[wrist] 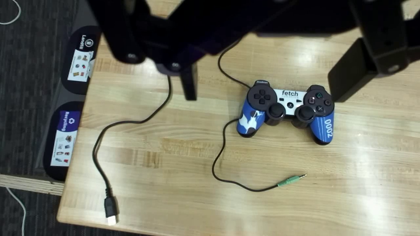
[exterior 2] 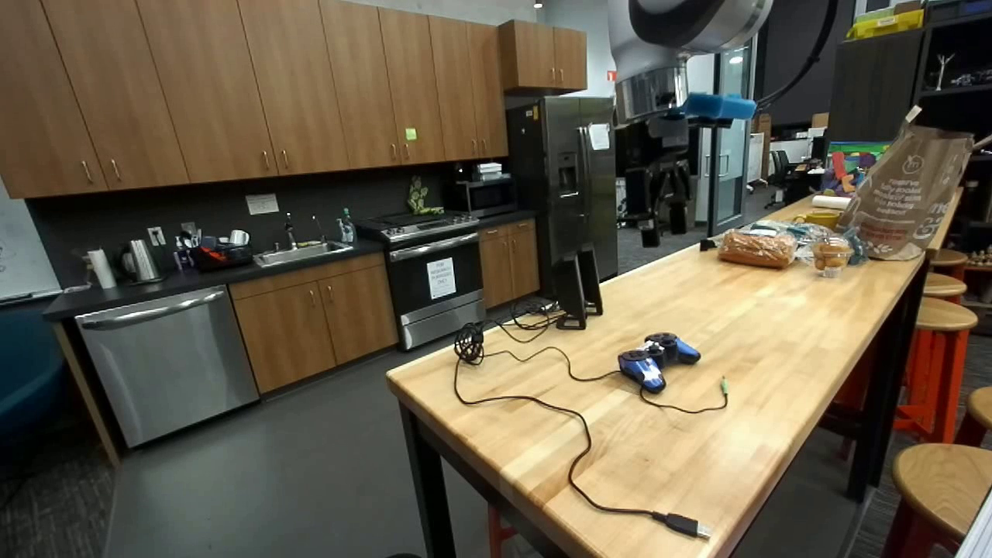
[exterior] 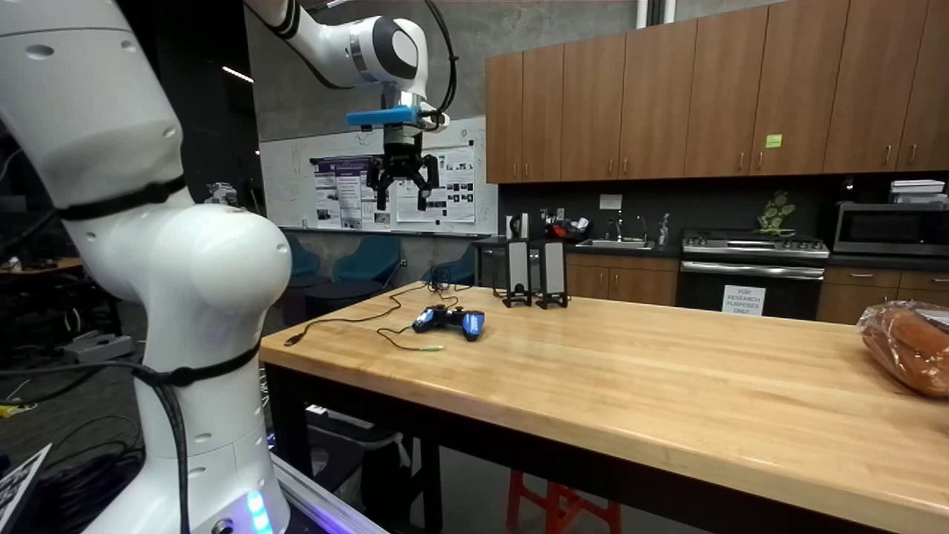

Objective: Move the green connector cable forward first then move the black usb cable forward

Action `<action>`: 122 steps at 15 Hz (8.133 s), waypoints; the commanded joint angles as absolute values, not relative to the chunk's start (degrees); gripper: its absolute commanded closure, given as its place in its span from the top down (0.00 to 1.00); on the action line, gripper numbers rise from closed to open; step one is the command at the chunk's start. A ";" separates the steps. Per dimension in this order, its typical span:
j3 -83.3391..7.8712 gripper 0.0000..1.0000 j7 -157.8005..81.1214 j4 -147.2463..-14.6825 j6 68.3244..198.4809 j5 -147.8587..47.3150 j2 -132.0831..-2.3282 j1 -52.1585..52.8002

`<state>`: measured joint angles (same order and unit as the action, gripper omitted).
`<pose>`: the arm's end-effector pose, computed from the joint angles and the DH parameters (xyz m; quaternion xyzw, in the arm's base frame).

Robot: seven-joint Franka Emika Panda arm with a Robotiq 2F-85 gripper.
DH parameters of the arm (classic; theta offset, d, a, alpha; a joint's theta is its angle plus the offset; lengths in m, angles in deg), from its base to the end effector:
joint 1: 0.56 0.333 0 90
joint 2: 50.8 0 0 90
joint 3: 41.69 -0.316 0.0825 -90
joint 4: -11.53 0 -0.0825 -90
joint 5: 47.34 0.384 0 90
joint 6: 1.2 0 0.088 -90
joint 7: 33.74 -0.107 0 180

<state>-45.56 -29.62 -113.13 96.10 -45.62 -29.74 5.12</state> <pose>0.4251 0.0773 0.5310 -0.9920 -0.1132 0.0554 0.0002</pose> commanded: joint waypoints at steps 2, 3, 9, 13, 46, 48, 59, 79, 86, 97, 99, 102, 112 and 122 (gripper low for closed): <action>-45.34 1.00 -28.78 -113.44 96.50 -45.58 -29.58 4.92; -45.12 1.00 -28.69 -113.82 96.96 -45.55 -29.50 4.76; -43.10 1.00 -26.77 -117.14 99.84 -45.83 -29.26 3.46; -41.23 1.00 -24.00 -120.67 103.85 -45.06 -28.97 2.67; -39.82 1.00 -32.15 -136.69 127.21 -43.35 -33.21 -0.55; -40.76 1.00 -36.52 -136.72 126.45 -45.88 -33.28 -1.52; -45.14 1.00 -59.51 -139.82 125.78 -50.93 -33.18 -3.98; -45.58 1.00 -89.98 -145.49 138.42 -51.57 -37.24 -8.32; -45.33 0.73 -91.85 -146.56 139.46 -51.65 -37.88 -8.07; -45.31 0.00 -91.03 -145.57 140.89 -50.31 -38.35 -7.21; -45.76 0.03 -90.49 -145.26 140.71 -49.93 -37.41 -6.32; -46.72 0.03 -88.20 -144.20 138.61 -49.63 -35.12 -4.10; -49.85 0.03 -71.49 -133.81 134.36 -43.49 -34.14 4.57; -55.43 0.03 -59.93 -112.64 128.03 -42.96 -50.60 9.49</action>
